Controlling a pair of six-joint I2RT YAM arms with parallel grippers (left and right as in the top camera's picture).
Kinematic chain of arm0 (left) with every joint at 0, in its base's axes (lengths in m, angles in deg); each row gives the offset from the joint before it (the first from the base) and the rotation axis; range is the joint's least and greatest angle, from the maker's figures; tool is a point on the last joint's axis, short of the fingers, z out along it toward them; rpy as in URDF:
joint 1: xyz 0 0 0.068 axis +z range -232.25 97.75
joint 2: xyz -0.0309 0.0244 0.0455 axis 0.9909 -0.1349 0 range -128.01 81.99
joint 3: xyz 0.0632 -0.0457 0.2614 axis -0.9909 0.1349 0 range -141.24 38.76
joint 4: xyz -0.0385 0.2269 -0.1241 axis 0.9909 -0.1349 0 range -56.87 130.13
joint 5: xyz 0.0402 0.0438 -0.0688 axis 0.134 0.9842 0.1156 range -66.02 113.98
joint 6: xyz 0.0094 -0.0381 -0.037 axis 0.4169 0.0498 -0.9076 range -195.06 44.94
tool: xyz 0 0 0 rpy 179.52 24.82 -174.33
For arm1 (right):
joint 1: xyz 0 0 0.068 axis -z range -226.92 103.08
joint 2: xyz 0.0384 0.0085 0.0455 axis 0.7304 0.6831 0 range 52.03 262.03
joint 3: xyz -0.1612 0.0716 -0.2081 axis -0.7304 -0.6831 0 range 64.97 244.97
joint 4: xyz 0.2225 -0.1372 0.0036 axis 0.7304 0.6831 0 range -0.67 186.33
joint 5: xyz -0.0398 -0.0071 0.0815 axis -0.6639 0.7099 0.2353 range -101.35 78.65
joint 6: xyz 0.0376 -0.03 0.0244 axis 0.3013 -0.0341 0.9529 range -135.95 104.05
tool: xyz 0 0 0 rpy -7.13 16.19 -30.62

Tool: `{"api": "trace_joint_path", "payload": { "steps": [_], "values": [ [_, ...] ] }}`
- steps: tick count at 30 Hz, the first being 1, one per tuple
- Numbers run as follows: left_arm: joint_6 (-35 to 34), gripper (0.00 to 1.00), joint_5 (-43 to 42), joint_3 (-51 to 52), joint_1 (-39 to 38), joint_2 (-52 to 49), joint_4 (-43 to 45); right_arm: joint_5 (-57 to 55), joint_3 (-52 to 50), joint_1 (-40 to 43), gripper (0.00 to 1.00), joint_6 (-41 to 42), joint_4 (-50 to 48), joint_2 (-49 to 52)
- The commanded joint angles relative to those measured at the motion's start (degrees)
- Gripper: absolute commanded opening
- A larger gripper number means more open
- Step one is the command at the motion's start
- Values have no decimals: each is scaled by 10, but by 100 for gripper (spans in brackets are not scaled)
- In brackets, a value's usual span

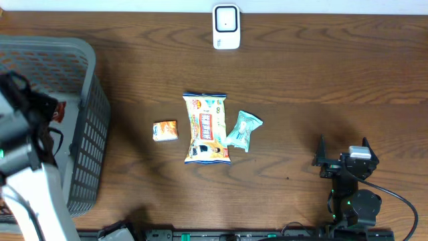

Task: Scan the item barcode
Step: 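Carry the red chocolate bar out and place it right of the wipes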

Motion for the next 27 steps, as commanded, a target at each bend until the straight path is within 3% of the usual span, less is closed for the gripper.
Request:
{"api": "trace_joint_path", "payload": {
  "steps": [1,8,13,19,27],
  "values": [
    [29,7,-75,0,-3,82,23,3,-2,3,99,-7,0,-2],
    [16,7,-201,0,-72,150,53,3,-2,3,99,-7,0,-2],
    [21,7,-210,0,-196,129,58,3,-2,3,99,-7,0,-2],
    [31,7,-153,0,-381,26,80,3,-2,3,99,-7,0,-2],
    [36,7,-152,0,-528,-130,126,3,-2,3,99,-7,0,-2]
  ]
}}
